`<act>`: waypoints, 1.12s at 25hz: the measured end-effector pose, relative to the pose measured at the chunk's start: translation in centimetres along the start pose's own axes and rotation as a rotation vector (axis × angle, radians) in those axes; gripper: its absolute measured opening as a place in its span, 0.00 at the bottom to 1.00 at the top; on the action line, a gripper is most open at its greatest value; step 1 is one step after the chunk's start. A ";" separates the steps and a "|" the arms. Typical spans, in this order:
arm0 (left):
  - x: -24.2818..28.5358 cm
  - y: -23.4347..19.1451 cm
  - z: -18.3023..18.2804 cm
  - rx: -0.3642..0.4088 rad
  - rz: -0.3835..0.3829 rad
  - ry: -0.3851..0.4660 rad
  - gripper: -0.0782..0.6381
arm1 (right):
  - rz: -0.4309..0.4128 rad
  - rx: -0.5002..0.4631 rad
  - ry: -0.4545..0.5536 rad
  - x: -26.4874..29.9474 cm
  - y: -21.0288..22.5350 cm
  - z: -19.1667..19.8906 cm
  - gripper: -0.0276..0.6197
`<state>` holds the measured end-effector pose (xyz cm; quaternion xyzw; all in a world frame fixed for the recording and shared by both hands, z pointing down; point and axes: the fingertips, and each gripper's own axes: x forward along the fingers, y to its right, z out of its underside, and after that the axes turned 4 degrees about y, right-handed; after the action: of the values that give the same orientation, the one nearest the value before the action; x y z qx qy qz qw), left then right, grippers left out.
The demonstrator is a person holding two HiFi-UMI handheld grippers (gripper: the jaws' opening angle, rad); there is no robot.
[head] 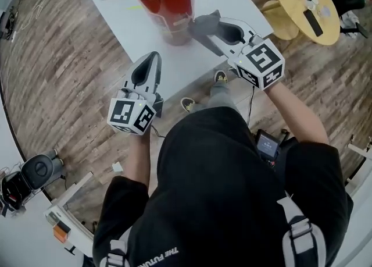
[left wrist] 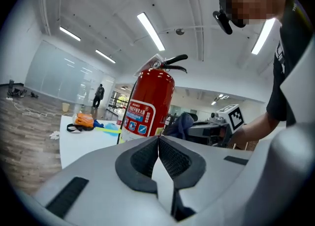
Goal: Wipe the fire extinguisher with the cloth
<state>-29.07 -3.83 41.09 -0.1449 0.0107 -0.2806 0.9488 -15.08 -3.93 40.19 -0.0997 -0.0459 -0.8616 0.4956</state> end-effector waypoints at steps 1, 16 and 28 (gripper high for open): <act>0.0 0.6 -0.9 -0.003 -0.002 0.016 0.14 | -0.002 0.018 0.032 -1.3 -0.3 -1.4 0.19; -0.5 5.4 -4.0 0.019 0.015 0.067 0.14 | 0.093 0.004 0.190 -8.6 -4.5 -6.0 0.20; 0.0 5.0 -4.3 0.044 0.018 0.068 0.14 | 0.101 0.009 0.198 -7.7 -4.1 -5.9 0.20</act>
<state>-26.86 -0.97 35.53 -0.1142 0.0379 -0.2768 0.9534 -15.56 3.57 32.85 -0.0140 0.0044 -0.8409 0.5411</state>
